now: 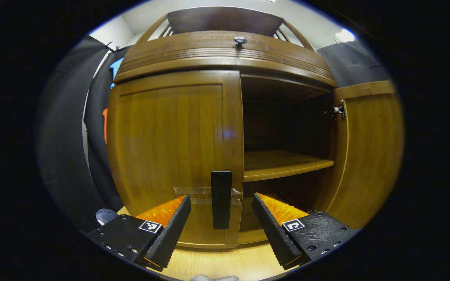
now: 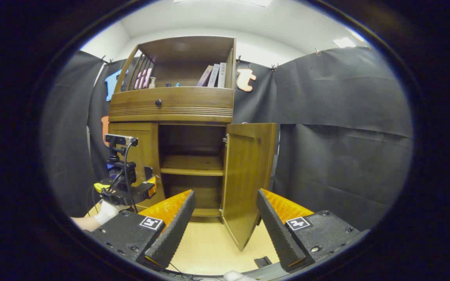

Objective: Open the right door of the double-door shoe cabinet with the right hand, and open the left door with the left hand.

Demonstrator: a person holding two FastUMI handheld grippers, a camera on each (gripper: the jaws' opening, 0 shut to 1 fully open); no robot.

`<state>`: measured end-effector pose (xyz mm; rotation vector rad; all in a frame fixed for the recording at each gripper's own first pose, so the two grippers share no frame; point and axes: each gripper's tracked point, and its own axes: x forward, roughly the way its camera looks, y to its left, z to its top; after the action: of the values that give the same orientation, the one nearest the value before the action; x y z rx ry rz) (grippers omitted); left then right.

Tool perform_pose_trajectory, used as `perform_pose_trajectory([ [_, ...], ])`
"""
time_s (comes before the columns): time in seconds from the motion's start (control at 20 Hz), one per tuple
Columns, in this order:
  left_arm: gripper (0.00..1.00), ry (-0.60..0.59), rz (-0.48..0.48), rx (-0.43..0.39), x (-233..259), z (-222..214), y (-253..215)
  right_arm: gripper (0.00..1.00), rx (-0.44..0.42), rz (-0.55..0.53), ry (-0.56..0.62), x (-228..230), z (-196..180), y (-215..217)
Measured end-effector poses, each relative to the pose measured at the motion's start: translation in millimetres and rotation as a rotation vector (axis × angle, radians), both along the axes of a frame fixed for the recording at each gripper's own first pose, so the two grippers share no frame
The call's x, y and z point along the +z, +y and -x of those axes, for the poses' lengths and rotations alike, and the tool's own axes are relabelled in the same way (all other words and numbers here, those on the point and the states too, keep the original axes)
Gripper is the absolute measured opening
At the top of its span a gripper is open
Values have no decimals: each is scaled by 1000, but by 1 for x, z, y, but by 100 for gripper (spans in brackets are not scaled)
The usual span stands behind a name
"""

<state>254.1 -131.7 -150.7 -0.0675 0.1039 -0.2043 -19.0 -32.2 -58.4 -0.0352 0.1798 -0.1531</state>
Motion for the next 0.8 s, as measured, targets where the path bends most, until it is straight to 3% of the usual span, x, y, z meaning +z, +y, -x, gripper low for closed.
perform_pose_trajectory([
  [0.3, 95, 23, 17, -3, -17, -29, -10, 100, -22, 13, 30, -7, -2, -5],
  [0.35, 77, 24, 20, -3, -17, -31, -10, 100, -24, 14, 30, -6, -3, -6],
  [0.4, 91, 18, 20, -8, -16, -36, -12, 100, -22, 14, 32, -7, -3, -6],
  [0.45, 74, 5, 16, -14, -14, -40, -12, 100, -22, 15, 34, -7, -3, -6],
  [0.6, 72, -9, 0, -23, -15, -39, -16, 100, -20, 17, 38, -8, -2, -7],
  [0.7, 49, -7, -26, -1, -17, -43, -11, 100, -13, 17, 41, -9, -1, -7],
  [0.8, 43, -3, -6, -6, -16, -39, -11, 100, -6, 17, 45, -10, 0, -7],
])
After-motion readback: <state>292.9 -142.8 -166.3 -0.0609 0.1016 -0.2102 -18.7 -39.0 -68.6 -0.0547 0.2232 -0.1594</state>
